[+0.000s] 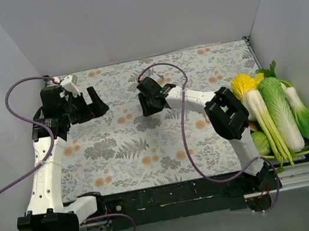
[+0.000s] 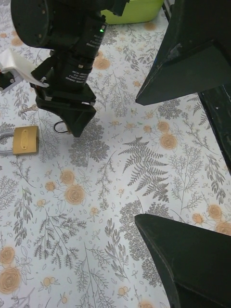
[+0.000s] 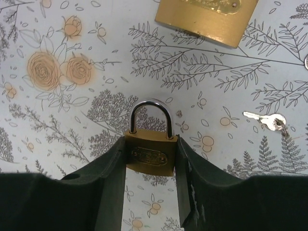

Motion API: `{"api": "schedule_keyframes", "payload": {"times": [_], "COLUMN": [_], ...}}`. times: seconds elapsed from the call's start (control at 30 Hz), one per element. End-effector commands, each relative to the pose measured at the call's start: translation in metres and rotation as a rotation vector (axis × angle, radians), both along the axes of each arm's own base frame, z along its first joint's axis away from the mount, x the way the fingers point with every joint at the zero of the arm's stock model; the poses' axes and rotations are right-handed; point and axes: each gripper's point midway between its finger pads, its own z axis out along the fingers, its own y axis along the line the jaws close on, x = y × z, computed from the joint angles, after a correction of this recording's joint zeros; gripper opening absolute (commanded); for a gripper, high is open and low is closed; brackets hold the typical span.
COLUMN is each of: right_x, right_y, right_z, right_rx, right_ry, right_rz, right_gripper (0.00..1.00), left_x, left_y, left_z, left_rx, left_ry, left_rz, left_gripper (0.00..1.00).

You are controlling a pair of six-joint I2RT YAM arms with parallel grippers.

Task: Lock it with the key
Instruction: Place the lock at the center of the board.

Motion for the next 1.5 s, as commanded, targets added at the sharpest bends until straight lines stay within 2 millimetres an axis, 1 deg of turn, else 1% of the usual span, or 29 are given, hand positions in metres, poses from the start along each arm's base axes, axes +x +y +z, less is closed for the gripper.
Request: {"api": "schedule_keyframes", "payload": {"times": [0.0, 0.03, 0.1, 0.13, 0.37, 0.47, 0.57, 0.6, 0.67, 0.77, 0.8, 0.83, 0.9, 1.0, 1.03, 1.1, 1.13, 1.17, 1.2, 1.23, 1.27, 1.3, 1.33, 1.4, 1.43, 1.47], "right_x": [0.025, 0.027, 0.029, 0.029, 0.031, 0.032, 0.032, 0.031, 0.030, 0.029, 0.030, 0.029, 0.030, 0.031, 0.032, 0.033, 0.035, 0.037, 0.037, 0.038, 0.035, 0.033, 0.032, 0.024, 0.018, 0.012], "right_y": [0.006, 0.006, 0.006, 0.006, 0.010, 0.009, 0.008, 0.008, 0.007, 0.006, 0.005, 0.005, 0.001, -0.002, -0.002, 0.003, 0.003, 0.005, 0.002, 0.000, -0.002, -0.010, -0.022, -0.040, -0.063, -0.073], "right_z": [0.010, 0.003, -0.002, -0.007, -0.020, -0.024, -0.028, -0.028, -0.030, -0.027, -0.027, -0.022, -0.020, -0.012, -0.003, 0.012, 0.032, 0.044, 0.056, 0.081, 0.094, 0.098, 0.118, 0.126, 0.128, 0.129], "right_rx": [0.047, 0.038, 0.036, 0.030, 0.030, 0.027, 0.023, 0.021, 0.021, 0.021, 0.019, 0.022, 0.011, 0.018, 0.029, 0.047, 0.065, 0.082, 0.060, 0.080, 0.086, 0.051, 0.048, 0.013, -0.028, -0.020], "right_ry": [-0.032, -0.024, -0.013, -0.005, 0.014, 0.018, 0.030, 0.034, 0.040, 0.040, 0.040, 0.035, 0.026, 0.013, -0.001, -0.040, -0.075, -0.104, -0.149, -0.197, -0.221, -0.249, -0.287, -0.303, -0.322, -0.314], "right_rz": [-0.098, -0.110, -0.113, -0.117, -0.128, -0.142, -0.160, -0.161, -0.170, -0.175, -0.180, -0.176, -0.184, -0.179, -0.171, -0.103, -0.087, -0.060, 0.002, 0.031, 0.079, 0.135, 0.153, 0.207, 0.254, 0.286], "right_gripper": [0.01, 0.01, 0.01, 0.01, 0.02, 0.13, 0.18, 0.25, 0.31, 0.50, 0.64, 0.69, 0.80, 0.82, 0.82, 0.84, 0.84, 0.87, 0.91, 0.92, 0.92, 0.93, 0.93, 0.94, 0.94, 0.94], "left_x": [-0.012, -0.013, -0.013, -0.014, -0.017, -0.018, -0.018, -0.019, -0.019, -0.020, -0.019, -0.020, -0.020, -0.018, -0.017, -0.015, -0.015, -0.014, -0.013, -0.014, -0.011, -0.009, -0.008, -0.005, -0.002, 0.000], "left_y": [0.009, 0.009, 0.008, 0.007, 0.007, 0.007, 0.008, 0.008, 0.007, 0.006, 0.006, 0.005, 0.003, -0.001, -0.001, -0.003, -0.004, -0.006, -0.008, -0.012, -0.013, -0.015, -0.017, -0.025, -0.025, -0.026], "left_z": [0.007, 0.006, 0.007, 0.007, 0.002, 0.004, 0.003, 0.003, 0.003, 0.003, 0.004, 0.003, 0.004, 0.007, 0.007, 0.013, 0.015, 0.018, 0.024, 0.027, 0.028, 0.031, 0.033, 0.039, 0.042, 0.043], "left_rx": [0.030, 0.028, 0.023, 0.020, 0.018, 0.019, 0.023, 0.021, 0.021, 0.014, 0.013, 0.009, -0.003, -0.020, -0.022, -0.031, -0.038, -0.044, -0.050, -0.063, -0.069, -0.075, -0.079, -0.097, -0.100, -0.100], "left_ry": [-0.033, -0.031, -0.035, -0.034, -0.031, -0.037, -0.039, -0.038, -0.038, -0.039, -0.040, -0.036, -0.038, -0.047, -0.046, -0.064, -0.070, -0.077, -0.092, -0.097, -0.098, -0.112, -0.120, -0.141, -0.151, -0.159], "left_rz": [0.032, 0.032, 0.026, 0.024, 0.024, 0.025, 0.024, 0.023, 0.021, 0.015, 0.016, 0.013, 0.009, -0.004, -0.005, -0.012, -0.019, -0.026, -0.036, -0.058, -0.067, -0.074, -0.094, -0.143, -0.147, -0.150], "left_gripper": [0.98, 0.98, 0.98, 0.98, 0.98, 0.98, 0.98, 0.98, 0.98, 0.98, 0.98, 0.98, 0.98, 0.98, 0.98, 0.98, 0.98, 0.98, 0.98, 0.98, 0.98, 0.98, 0.98, 0.98, 0.98, 0.98]}}
